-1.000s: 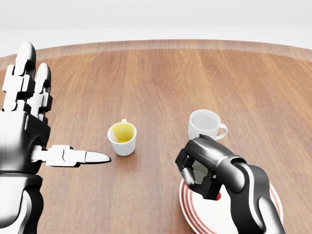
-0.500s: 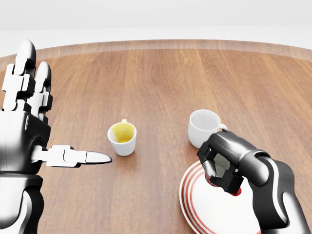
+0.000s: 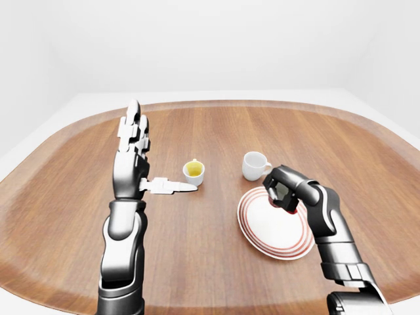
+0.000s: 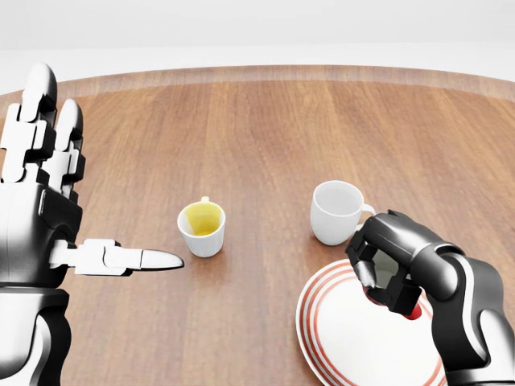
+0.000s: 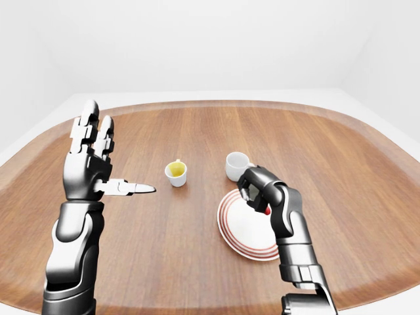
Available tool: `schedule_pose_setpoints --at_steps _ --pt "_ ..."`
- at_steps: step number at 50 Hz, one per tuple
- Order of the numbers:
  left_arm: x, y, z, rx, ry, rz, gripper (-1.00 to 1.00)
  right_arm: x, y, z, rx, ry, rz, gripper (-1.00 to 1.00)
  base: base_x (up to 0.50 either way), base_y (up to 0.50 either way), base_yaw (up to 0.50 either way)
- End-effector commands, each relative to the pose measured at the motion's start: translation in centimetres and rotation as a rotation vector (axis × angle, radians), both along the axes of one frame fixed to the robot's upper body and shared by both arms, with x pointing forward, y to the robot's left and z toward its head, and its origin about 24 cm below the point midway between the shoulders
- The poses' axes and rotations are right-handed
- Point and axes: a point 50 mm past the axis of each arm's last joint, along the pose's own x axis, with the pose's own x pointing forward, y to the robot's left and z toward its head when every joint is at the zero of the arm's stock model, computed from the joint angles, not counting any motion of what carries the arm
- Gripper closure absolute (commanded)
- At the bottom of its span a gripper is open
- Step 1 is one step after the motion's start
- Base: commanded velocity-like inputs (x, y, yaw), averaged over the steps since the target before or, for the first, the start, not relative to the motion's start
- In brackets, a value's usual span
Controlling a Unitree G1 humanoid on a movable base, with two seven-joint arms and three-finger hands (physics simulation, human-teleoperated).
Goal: Pick up the red mug and put it on the plate
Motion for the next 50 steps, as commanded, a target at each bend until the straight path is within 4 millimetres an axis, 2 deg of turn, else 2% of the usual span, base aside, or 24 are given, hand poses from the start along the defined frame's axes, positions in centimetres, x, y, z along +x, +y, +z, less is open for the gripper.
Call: schedule_pose_setpoints --at_steps 1,12,23,30,41,50 --pt "-0.1 0.0 0.2 0.0 -0.009 -0.001 -1.0 0.3 -0.2 -0.3 0.001 0.022 -0.003 1.0 0.0 0.0 0.0" --pt "-0.1 -0.1 0.4 0.002 -0.017 -0.002 -1.0 0.2 0.2 -1.9 0.031 0.086 0.001 1.0 0.0 0.0 0.0" --pt "-0.3 0.0 0.6 0.002 -0.027 -0.001 -1.0 0.1 1.0 -2.5 0.058 0.11 0.02 1.0 0.0 0.0 0.0" --pt "-0.3 0.0 0.5 0.002 -0.024 0.001 -1.0 -0.2 0.6 -3.5 0.071 0.15 0.007 1.0 0.0 0.0 0.0" --pt "-0.3 -0.1 0.6 0.002 -0.028 -0.002 -1.0 -0.7 -0.8 -2.6 0.023 0.107 -0.021 1.0 0.0 0.0 0.0" --pt "-0.5 -0.2 0.6 0.002 -0.031 -0.005 -1.0 -0.8 -1.8 -2.8 0.021 0.119 -0.051 1.0 0.0 0.0 0.0"
